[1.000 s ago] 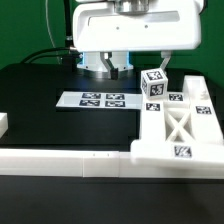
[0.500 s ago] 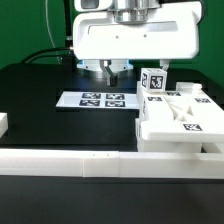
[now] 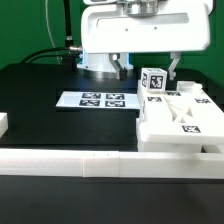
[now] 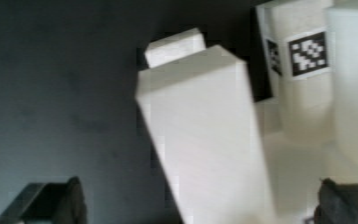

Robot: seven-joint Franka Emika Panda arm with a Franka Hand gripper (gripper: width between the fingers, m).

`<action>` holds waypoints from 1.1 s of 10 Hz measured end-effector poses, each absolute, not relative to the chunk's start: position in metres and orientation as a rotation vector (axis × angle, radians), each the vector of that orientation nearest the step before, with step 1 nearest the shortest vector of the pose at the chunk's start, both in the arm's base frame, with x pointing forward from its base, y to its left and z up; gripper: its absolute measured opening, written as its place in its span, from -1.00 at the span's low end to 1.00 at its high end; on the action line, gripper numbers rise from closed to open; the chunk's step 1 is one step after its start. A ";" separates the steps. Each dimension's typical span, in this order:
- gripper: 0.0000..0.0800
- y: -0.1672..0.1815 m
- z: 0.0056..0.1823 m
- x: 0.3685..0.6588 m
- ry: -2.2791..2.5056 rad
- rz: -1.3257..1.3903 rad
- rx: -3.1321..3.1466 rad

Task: Assemble chair

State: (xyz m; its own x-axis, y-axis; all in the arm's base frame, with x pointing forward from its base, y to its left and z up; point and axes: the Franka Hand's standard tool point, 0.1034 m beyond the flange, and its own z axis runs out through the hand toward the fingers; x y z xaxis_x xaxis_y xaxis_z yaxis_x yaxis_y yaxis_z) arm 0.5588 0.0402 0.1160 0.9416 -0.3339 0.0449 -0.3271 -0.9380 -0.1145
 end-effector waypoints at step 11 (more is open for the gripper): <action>0.62 0.047 0.114 0.591 0.153 -0.116 -3.104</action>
Offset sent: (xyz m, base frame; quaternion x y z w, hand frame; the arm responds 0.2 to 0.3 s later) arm 0.0000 0.0000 0.0000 0.0000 0.0000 0.0000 1.0000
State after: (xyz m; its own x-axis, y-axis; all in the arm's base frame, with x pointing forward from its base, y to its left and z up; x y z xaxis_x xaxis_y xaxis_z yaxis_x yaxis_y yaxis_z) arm 0.5908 0.0468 0.1137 0.9924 -0.0992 0.0726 -0.0968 -0.9947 -0.0357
